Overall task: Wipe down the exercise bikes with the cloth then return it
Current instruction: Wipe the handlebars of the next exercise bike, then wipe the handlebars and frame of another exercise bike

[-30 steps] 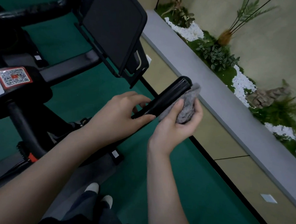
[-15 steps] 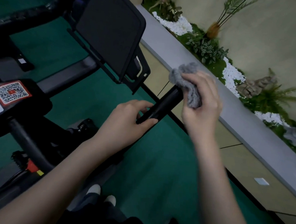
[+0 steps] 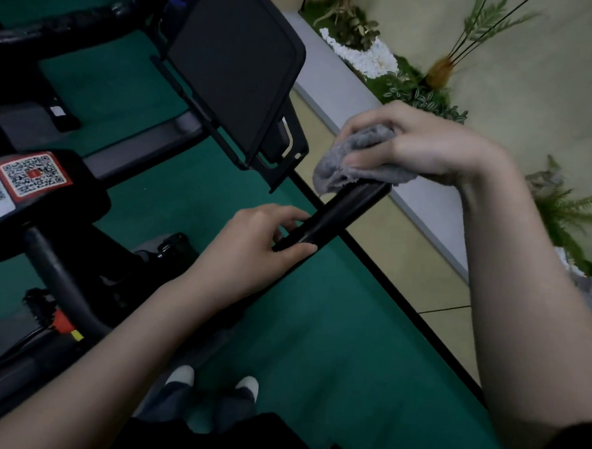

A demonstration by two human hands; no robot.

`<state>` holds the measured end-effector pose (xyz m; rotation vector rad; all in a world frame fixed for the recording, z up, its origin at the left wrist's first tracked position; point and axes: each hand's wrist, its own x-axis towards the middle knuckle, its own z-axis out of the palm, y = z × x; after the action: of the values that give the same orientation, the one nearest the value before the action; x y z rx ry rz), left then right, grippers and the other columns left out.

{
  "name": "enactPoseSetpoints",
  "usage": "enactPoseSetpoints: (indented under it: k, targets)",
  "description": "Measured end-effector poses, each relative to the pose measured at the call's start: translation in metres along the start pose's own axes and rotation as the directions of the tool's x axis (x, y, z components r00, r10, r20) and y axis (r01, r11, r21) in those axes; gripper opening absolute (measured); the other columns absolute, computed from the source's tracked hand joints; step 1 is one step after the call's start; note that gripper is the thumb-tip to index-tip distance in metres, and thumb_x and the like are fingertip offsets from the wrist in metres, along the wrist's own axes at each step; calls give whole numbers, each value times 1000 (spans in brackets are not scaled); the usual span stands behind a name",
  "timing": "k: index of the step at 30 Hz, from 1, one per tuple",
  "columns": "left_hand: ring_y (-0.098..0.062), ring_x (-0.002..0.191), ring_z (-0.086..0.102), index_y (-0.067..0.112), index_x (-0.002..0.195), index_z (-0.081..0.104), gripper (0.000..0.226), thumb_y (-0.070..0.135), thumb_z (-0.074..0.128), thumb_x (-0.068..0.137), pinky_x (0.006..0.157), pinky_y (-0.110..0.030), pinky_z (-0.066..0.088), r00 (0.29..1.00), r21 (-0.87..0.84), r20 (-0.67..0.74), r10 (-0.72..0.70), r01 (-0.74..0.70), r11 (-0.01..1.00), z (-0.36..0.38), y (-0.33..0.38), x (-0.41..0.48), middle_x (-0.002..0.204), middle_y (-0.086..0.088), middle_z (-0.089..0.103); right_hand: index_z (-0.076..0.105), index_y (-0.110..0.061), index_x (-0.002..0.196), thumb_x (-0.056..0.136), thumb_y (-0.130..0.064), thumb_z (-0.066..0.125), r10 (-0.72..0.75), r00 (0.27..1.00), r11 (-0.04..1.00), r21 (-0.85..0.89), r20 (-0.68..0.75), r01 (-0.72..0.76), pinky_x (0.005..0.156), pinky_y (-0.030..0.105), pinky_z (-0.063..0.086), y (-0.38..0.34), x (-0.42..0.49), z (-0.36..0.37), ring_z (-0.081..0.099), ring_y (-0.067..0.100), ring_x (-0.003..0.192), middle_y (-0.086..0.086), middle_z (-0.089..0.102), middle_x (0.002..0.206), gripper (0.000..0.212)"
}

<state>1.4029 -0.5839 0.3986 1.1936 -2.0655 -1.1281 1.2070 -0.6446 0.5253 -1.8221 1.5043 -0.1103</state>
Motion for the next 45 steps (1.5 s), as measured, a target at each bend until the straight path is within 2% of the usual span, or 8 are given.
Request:
enactPoseSetpoints:
  k: [6, 10, 14, 16, 20, 23, 38, 45]
  targets:
    - [-7, 91, 59, 31, 119, 62, 38, 40, 67, 83, 77, -18, 44, 999, -10, -33, -22, 22, 1000, 3, 1, 0, 105, 10, 63, 65, -12, 91, 81, -9, 62, 58, 901, 573, 753, -429, 322, 55, 27, 55, 53, -19, 43, 64, 21, 72, 6, 67, 82, 11]
    - [-4, 89, 60, 31, 116, 64, 37, 41, 67, 80, 77, -16, 46, 998, -22, -56, -21, 19, 1000, 4, 0, -1, 103, 12, 64, 61, -6, 109, 75, -12, 68, 240, 835, 90, 868, -495, 489, 90, 52, 53, 62, -19, 86, 68, 38, 92, 20, 70, 104, 35]
    - [7, 89, 58, 33, 114, 64, 37, 43, 67, 79, 71, -4, 41, 998, -27, -65, -23, 22, 999, 4, -1, -1, 99, 18, 62, 40, 3, 137, 81, -18, 60, 392, 801, -89, 848, -453, 523, 96, 51, 50, 58, -15, 112, 67, 38, 99, 30, 55, 129, 63]
    - [11, 90, 56, 33, 114, 64, 37, 44, 66, 79, 69, -2, 41, 998, -30, -60, -23, 21, 999, 4, 0, -1, 99, 19, 61, 48, 2, 130, 88, -11, 56, 462, 709, -12, 796, -532, 605, 104, 50, 44, 55, -17, 124, 62, 33, 110, 23, 59, 126, 45]
    - [9, 87, 56, 32, 116, 64, 36, 42, 66, 81, 69, -1, 39, 998, 8, -67, -12, 12, 1000, 3, 1, -2, 101, 19, 61, 60, -15, 105, 96, -6, 52, 375, 378, 597, 533, -846, 600, 88, 27, 51, 47, -24, 135, 61, 8, 93, -3, 65, 95, 15]
    - [3, 91, 54, 30, 118, 63, 38, 41, 66, 83, 71, -1, 37, 998, 52, -62, 0, 3, 999, 3, 2, -3, 105, 16, 61, 58, -12, 105, 96, -4, 52, 229, 280, 815, 341, -932, 468, 76, 12, 46, 44, -26, 134, 58, -7, 83, -12, 60, 89, 13]
    - [-20, 100, 57, 9, 120, 61, 32, 28, 58, 94, 86, -34, 47, 914, 377, -303, 271, -146, 915, 34, 57, -27, 108, -3, 60, 62, -14, 102, 93, -9, 60, 413, 475, 784, 569, -777, 250, 74, 29, 52, 130, -102, 143, 60, 4, 80, -9, 64, 88, 11]
    - [-30, 101, 60, 7, 119, 63, 31, 23, 59, 92, 89, -46, 48, 952, 440, -55, 302, -248, 863, 108, 84, -9, 109, -8, 63, 64, -21, 99, 92, -13, 61, 489, 478, 753, 629, -730, 191, 74, 27, 52, 186, -154, 146, 62, 2, 79, -11, 66, 89, 11]
